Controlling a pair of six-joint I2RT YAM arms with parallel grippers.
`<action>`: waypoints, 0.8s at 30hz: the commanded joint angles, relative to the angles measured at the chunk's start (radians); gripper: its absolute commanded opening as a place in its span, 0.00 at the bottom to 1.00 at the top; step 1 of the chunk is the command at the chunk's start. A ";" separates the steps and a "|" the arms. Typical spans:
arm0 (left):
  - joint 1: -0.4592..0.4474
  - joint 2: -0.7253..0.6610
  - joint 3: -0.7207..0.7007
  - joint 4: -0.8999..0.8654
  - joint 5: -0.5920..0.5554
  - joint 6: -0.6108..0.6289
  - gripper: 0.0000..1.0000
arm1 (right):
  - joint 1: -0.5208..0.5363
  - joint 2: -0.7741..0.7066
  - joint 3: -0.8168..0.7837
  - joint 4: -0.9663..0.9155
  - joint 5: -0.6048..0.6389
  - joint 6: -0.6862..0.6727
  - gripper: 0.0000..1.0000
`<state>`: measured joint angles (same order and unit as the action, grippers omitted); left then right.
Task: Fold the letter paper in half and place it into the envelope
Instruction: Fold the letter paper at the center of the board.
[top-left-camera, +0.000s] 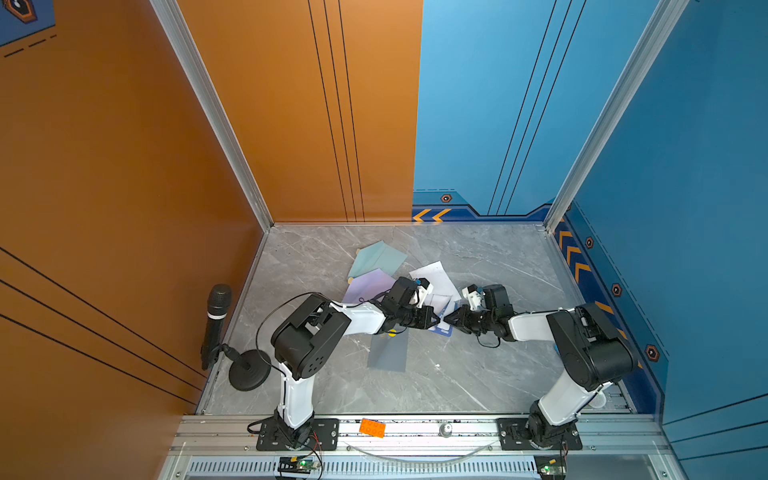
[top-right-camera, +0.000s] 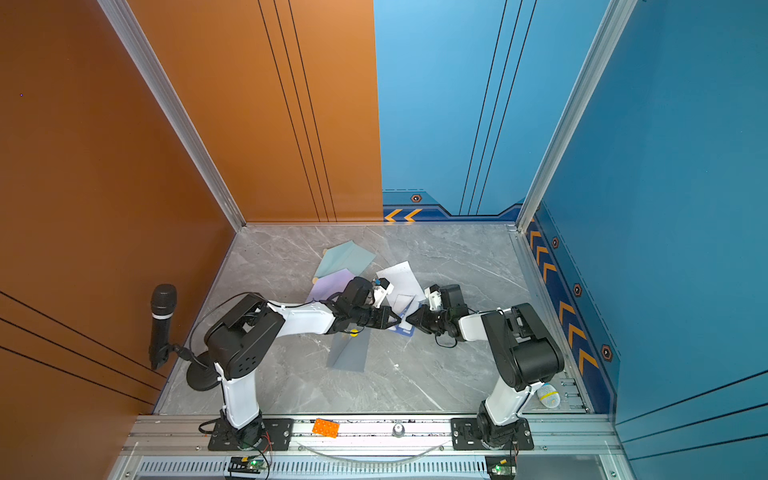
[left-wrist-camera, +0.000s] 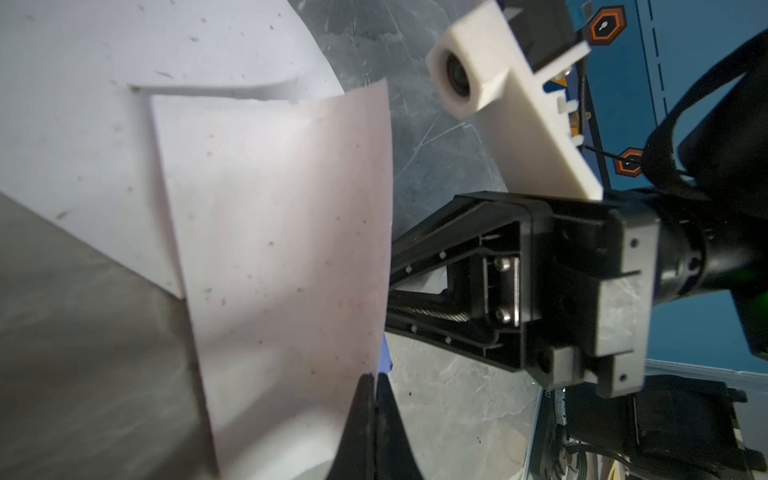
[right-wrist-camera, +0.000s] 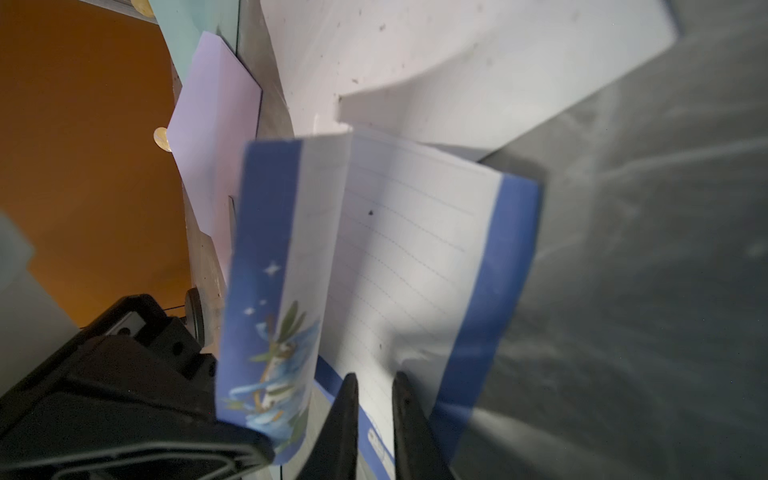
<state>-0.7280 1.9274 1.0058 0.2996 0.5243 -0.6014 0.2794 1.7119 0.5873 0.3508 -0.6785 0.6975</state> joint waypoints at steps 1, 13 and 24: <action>-0.010 0.027 0.053 -0.001 -0.020 0.020 0.00 | 0.014 0.074 -0.056 -0.070 0.117 0.023 0.20; -0.016 0.058 0.079 -0.064 -0.043 0.035 0.00 | 0.030 0.030 -0.076 -0.046 0.156 0.037 0.19; -0.016 0.006 0.063 -0.180 -0.112 0.090 0.00 | 0.030 -0.002 -0.076 -0.064 0.175 0.031 0.15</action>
<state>-0.7341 1.9671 1.0622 0.1692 0.4465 -0.5411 0.3088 1.6962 0.5484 0.4385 -0.5949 0.7334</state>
